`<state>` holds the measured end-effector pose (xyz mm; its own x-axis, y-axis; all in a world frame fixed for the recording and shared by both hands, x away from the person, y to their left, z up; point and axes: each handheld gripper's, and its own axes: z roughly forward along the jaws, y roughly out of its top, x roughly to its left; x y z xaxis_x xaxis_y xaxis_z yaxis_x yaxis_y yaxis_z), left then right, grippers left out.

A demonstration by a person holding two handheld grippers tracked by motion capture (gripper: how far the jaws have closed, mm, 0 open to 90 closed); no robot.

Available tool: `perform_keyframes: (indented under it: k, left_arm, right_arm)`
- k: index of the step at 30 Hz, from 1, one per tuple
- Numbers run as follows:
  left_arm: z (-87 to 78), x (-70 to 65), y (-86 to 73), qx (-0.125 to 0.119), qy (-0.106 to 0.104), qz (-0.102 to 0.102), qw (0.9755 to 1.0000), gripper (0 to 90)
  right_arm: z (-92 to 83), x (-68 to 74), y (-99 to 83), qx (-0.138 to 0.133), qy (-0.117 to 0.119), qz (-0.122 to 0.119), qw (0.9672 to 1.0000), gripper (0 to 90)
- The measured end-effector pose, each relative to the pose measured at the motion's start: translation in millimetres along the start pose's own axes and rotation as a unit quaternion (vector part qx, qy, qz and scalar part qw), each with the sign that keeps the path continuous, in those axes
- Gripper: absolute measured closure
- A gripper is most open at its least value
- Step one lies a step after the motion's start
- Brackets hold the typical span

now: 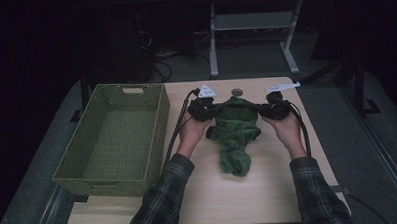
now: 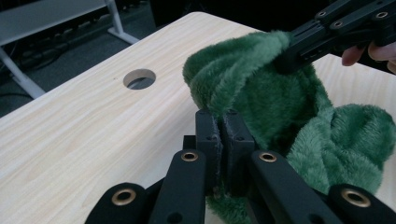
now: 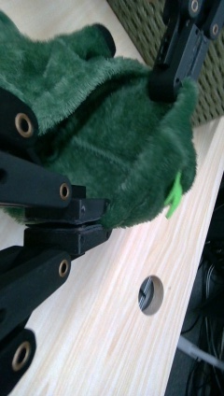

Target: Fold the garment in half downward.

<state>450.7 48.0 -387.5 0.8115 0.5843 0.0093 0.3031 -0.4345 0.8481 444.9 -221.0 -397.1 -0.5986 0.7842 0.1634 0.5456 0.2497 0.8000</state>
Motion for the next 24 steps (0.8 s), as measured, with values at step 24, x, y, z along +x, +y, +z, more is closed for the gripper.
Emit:
perform_keyframes:
  k: [24]
  left_arm:
    - [-53.1,-51.8,-31.2,-0.018,-0.057,0.037,0.9975,85.9]
  right_arm:
    - [-46.9,53.5,-47.1,-0.023,0.060,-0.055,0.9964,86.4]
